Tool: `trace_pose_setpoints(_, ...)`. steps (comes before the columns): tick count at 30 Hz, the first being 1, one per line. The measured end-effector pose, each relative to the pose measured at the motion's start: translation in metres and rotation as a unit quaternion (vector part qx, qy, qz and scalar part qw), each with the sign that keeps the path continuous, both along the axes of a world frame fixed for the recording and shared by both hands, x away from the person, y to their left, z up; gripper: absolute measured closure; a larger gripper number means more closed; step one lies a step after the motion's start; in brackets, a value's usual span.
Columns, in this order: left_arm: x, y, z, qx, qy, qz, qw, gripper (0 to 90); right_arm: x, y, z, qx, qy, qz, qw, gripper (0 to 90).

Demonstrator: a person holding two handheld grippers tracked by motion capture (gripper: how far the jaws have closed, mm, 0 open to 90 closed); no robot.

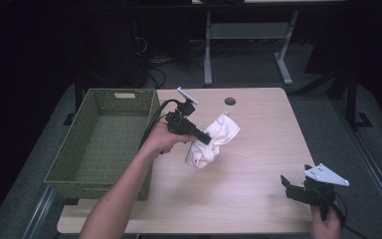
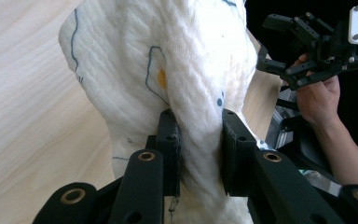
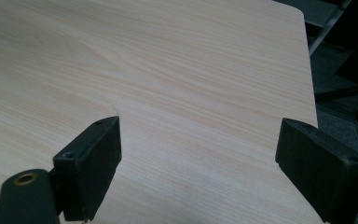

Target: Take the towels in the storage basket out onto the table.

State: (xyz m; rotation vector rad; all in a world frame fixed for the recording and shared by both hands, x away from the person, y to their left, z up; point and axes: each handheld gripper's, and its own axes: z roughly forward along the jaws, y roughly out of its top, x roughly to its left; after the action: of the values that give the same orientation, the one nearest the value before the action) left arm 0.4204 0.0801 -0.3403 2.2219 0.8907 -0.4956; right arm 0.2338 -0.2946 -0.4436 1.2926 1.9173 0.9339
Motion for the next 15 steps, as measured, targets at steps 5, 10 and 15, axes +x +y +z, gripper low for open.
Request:
trace_pose_setpoints(5,-0.002,-0.017,-0.011,0.003,0.007,-0.008,0.9999,72.0,0.000,0.000,0.000,-0.001,0.000,0.001,1.0000,13.9)
trace_pose_setpoints(10,-0.003,-0.032,-0.022,0.004,0.014,-0.006,0.9999,72.0,0.000,0.000,0.001,-0.003,-0.001,0.005,1.0000,13.9)
trace_pose_setpoints(15,-0.002,-0.045,-0.037,0.013,0.023,-0.015,0.9995,71.9,-0.001,0.000,0.001,0.001,-0.001,0.002,1.0000,13.9)
